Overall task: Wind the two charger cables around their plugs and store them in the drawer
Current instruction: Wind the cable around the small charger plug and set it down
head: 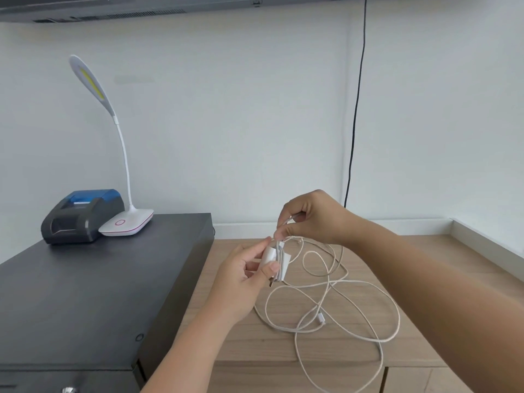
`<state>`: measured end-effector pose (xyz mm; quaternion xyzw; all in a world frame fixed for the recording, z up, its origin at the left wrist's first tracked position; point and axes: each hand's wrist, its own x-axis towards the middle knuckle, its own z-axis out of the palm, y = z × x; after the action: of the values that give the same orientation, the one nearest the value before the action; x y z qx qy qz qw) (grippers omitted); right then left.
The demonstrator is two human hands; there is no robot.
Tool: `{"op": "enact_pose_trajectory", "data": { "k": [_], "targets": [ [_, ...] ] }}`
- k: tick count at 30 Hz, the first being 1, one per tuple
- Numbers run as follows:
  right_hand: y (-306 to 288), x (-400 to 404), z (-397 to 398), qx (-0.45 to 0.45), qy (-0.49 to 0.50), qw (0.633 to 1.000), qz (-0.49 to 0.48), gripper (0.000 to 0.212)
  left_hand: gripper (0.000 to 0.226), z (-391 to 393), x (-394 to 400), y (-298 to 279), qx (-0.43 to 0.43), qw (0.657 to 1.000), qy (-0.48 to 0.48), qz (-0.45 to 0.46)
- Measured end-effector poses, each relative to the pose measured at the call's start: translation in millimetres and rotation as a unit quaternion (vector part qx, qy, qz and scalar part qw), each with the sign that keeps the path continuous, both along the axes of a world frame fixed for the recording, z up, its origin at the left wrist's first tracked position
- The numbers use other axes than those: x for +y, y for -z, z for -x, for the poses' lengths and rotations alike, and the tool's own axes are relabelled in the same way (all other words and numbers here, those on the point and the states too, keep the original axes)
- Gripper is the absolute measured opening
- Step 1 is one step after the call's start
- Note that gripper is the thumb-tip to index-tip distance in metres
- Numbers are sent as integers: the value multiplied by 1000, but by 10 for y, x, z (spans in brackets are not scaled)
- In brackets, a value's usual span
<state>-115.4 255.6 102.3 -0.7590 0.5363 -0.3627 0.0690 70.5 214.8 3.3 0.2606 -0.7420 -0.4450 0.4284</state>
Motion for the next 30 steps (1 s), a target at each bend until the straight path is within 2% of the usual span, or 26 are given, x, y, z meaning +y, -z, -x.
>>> {"op": "enact_pose_trajectory", "data": {
  "k": [3,7,11,14,16,19,24,30],
  "targets": [
    [84,-9,66,-84,-34,995,-29,21,45,-39,122,-65,47,998,31,-36],
    [287,-16,94,-202,-52,977,-47,33,49,-83,278,-81,168,978,50,-115],
    [454,163,17,-316,-75,945,-47,17,52,-42,392,-65,204,966,104,-120],
    [599,265,-92,-354,-74,931,-41,9,55,-25,436,-48,211,962,121,-120],
    [710,310,-135,-390,-53,919,-35,17,54,-20,452,-45,213,964,111,-116],
    [907,375,-204,-370,-29,928,-1,18,45,-7,455,-38,234,961,76,-124],
    [1238,502,-342,-263,64,962,27,20,45,68,501,-41,284,944,27,-165],
    [1339,684,-452,-232,107,967,-19,24,42,83,350,-142,379,893,-20,-241]
  ]
}}
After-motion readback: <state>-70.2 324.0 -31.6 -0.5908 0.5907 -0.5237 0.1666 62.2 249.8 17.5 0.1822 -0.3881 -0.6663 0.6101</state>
